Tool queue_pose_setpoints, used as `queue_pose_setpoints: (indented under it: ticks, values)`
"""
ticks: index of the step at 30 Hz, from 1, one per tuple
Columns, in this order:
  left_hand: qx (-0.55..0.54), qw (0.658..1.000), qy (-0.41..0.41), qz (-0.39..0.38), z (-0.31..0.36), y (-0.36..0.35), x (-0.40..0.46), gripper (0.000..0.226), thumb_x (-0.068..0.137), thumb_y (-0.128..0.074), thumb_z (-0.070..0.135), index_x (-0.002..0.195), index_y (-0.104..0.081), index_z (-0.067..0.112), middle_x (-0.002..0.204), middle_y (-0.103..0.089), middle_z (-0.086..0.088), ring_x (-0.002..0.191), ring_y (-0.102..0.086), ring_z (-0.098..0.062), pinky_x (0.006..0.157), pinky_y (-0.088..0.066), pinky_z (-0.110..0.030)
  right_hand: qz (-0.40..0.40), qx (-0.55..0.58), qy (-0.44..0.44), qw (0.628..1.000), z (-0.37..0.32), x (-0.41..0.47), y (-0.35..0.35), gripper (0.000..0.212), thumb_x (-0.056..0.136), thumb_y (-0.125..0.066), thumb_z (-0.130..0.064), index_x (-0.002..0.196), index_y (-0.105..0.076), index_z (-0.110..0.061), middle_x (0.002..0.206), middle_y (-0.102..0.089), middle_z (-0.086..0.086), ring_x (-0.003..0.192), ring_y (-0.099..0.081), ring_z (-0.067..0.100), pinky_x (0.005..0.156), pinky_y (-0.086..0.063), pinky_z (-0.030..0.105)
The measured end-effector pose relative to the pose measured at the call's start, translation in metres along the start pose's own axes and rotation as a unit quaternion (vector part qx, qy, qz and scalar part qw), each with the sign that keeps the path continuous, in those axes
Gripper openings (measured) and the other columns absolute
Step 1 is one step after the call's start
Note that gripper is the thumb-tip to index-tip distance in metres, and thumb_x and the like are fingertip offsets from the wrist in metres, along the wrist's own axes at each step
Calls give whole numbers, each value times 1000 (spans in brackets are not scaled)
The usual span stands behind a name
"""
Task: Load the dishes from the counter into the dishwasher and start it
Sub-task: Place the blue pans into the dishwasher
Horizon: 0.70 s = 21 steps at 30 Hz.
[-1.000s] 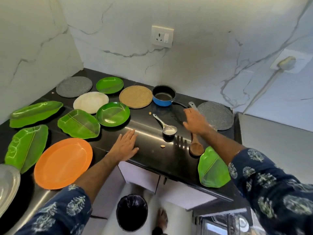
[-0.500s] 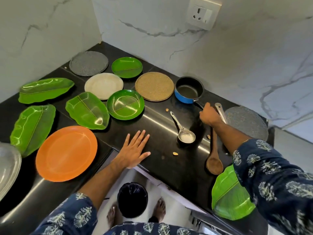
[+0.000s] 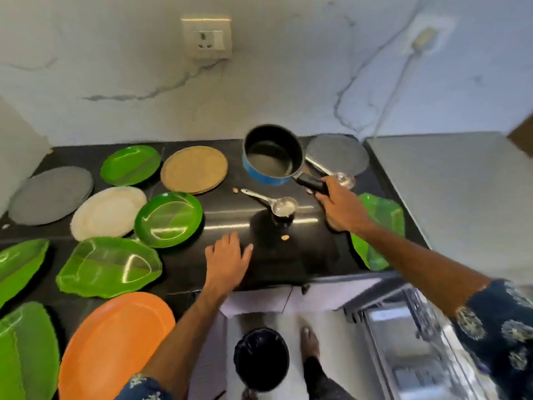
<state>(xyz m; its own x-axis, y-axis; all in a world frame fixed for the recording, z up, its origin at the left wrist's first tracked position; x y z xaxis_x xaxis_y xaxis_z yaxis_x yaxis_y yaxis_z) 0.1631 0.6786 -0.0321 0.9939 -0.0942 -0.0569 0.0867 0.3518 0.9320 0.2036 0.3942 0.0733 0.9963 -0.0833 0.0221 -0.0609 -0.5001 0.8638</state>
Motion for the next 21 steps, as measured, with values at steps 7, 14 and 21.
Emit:
queue_pose_setpoints:
  ticks: [7, 14, 21]
  values:
    - [-648, 752, 56, -105, 127, 55, 4, 50, 95, -41, 60, 133, -52, 30, 127, -61, 4, 113, -64, -21, 84, -56, -46, -2, -8, -38, 999, 70, -166, 39, 31, 99, -54, -35, 127, -49, -21, 97, -63, 1, 95, -64, 31, 69, -37, 33]
    - [-595, 768, -12, -237, 263, -12, -44, 21, 102, -46, 21, 114, -62, 16, 101, -68, -6, 91, -64, -18, 89, -49, -37, -27, 21, -111, 993, 164, -310, 75, 33, 98, -55, -34, 127, -44, -26, 92, -58, -6, 76, -56, 13, 66, -41, 30]
    - [-438, 822, 11, -363, 419, -139, -162, 13, 101, -47, 28, 95, -58, 25, 106, -61, -6, 101, -56, -23, 84, -47, -39, -35, -47, -201, 978, 291, -442, 103, 33, 97, -53, -44, 126, -44, -32, 116, -64, -5, 100, -64, 19, 78, -51, 34]
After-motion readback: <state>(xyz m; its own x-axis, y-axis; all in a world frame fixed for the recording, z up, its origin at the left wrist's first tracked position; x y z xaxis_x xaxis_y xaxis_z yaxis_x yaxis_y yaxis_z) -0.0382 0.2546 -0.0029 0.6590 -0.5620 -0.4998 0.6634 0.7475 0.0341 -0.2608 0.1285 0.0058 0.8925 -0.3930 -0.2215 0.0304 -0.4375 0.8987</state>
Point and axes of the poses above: each hand's wrist, its own x-axis towards the middle knuckle, its own y-axis out of the back of the hand, z = x × y, the point moved 3 cm from there along x, towards the middle knuckle
